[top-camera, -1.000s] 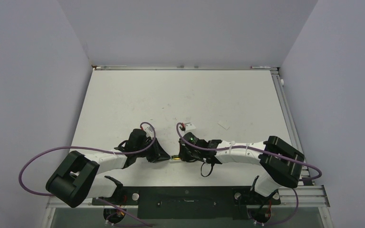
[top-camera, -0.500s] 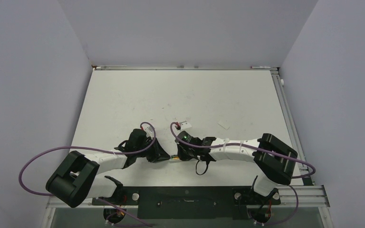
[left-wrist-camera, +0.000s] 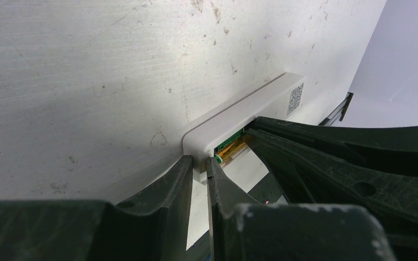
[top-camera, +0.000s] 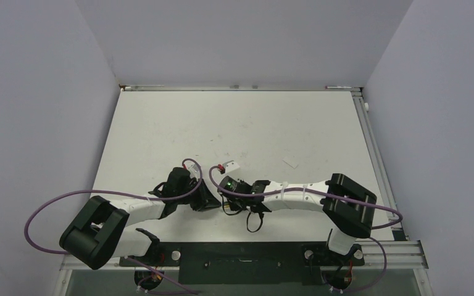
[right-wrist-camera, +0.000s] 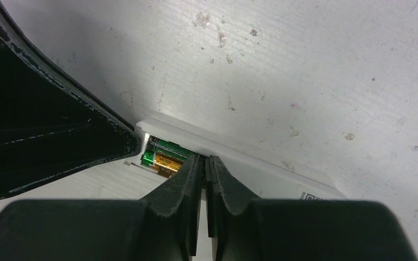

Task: Load the batteries into the remote control

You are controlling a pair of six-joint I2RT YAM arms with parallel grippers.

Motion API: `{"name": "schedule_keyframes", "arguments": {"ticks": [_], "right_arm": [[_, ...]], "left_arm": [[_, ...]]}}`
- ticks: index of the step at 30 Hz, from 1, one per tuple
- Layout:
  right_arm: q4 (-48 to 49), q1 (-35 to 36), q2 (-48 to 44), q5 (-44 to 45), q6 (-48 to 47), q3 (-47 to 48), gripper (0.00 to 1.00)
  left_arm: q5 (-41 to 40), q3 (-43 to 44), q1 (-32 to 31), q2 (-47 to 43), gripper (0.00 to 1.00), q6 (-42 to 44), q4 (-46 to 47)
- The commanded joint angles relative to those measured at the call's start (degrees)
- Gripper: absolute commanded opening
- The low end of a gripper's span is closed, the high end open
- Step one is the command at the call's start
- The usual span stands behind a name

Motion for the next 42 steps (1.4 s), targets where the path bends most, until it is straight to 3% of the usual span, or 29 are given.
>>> {"name": "schedule_keyframes", "arguments": {"ticks": [1,15,33,38,42], "right_arm": [[-2.8,3.6,3.9,-0.8,-0.2,2.0,0.09],[-10.0,6.6,7.4,8.1,0.3,7.1,0.09],[-14.2,6.3,-3.1,18.0,2.9,7.4,0.09],[-13.3,6.2,-6.8,18.3,3.5,4.7,0.17],[-12.0,6.2,-9.8,18.4,4.6,1.7,0.18]], "left_arm": [[1.0,0.3,-0.6,-0.6,0.12,0.4,2.3],[0.8,-0.1,-0.6,-1.4,0.12,0.3,1.9],[0.1,1.1,-0.6,-4.7,0.17,0.7,-2.7],[-0.6,2.3,-0.6,-7.3,0.2,1.2,-6.1],[-1.9,4.2,-0.6,-10.2,0.24,2.2,-10.7]]}}
